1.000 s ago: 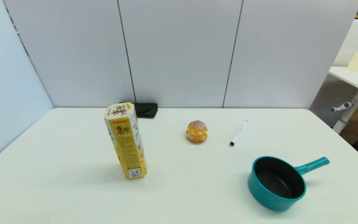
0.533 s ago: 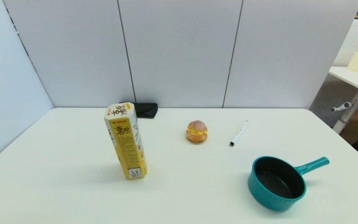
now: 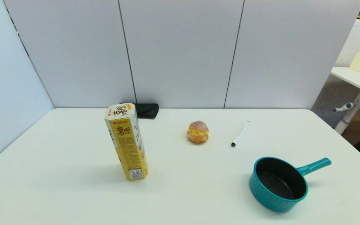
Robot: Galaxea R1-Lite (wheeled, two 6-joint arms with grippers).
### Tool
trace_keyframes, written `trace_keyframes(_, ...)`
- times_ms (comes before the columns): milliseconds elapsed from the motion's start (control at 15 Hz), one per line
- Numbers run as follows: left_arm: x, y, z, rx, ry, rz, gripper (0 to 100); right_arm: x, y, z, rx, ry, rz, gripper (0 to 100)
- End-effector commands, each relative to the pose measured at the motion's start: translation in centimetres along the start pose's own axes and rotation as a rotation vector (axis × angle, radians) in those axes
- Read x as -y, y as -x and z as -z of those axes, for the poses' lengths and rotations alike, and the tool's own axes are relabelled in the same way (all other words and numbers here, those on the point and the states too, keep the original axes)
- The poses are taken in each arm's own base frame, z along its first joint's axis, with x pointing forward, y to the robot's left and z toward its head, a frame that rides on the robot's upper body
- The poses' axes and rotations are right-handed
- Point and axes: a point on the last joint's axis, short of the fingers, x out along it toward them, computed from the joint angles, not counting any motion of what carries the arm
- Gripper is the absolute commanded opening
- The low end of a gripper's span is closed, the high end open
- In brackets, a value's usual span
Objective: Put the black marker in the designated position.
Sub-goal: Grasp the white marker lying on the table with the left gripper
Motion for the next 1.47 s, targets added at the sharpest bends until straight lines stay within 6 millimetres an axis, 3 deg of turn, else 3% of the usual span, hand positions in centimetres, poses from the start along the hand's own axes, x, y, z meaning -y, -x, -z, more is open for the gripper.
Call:
trace_keyframes(67, -0.7, -7.6, -12.1, -0.147, -0.181, 0.225, 100, 0.0, 0.0, 0.0, -0.001, 0.0, -0.001, 100)
trace_keyframes(333, 0.3, -13.4, -17.2, -0.178, -0.284, 0.35, 100, 0.0, 0.0, 0.0, -0.001, 0.0, -0.001, 100)
trace_keyframes(667, 4.0, -18.7, -19.3, -0.169, -0.306, 0.525, 100, 0.0, 0.0, 0.0, -0.001, 0.0, -0.001, 100)
trace_keyframes(1200, 10.5, -22.6, -20.9, -0.13, -0.335, 0.721, 100, 0.0, 0.0, 0.0, -0.001, 0.0, -0.001, 100)
trace_keyframes(1467, 15.4, -24.4, -20.8, -0.112, -0.354, 0.821, 100, 0.0, 0.0, 0.0, -0.001, 0.0, -0.001, 100)
